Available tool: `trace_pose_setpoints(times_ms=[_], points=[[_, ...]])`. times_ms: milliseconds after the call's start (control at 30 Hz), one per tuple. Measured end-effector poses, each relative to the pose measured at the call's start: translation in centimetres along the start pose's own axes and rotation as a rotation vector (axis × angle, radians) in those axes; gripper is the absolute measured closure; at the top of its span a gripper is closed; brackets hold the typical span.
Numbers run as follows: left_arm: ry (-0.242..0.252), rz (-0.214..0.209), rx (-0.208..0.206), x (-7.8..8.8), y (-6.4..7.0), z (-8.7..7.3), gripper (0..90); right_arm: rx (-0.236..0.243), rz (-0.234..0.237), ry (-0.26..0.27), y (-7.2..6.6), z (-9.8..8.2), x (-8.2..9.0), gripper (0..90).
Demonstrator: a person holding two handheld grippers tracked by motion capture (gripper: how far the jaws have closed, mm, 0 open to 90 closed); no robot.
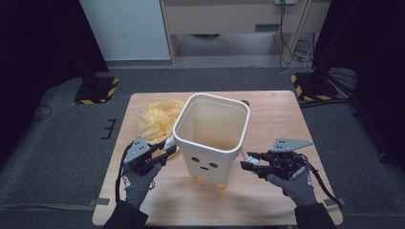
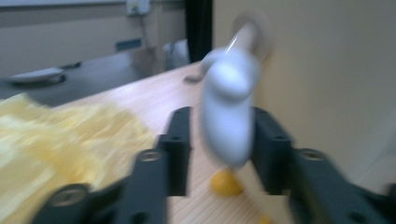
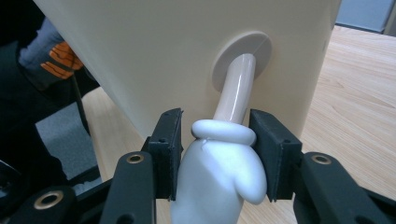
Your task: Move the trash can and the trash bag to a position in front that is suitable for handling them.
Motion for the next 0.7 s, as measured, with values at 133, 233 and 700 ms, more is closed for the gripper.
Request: trace_pose_setpoints(times_ms=[133,233,700], points=[[-0.042,0.053,-0.061,1.9,-0.1,-1.1,49.7,0.015,-0.013,0.029,0.0,0.1,0.3,54.6],[-0.081,0.1,-0.049,3.0,-0.5,-2.2,46.9,0.002,-0.037,0.075,0.4,0.6,1.1,51.8],[-0.16,0.216,-0.023,0.3,-5.6,-4.5,39.7,-0.102,-0.3,0.201,4.8,-0.8,2.7,43.8]])
Point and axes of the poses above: each handheld gripper's, and its own axes: x roughly backward along the jaws, z roughly out of its top, y roughly to its right, the point moved 3 cm from there along -x, roughly forward along the jaws, and after that the axes turned 9 degrees about -z, right-handed, at the moved point
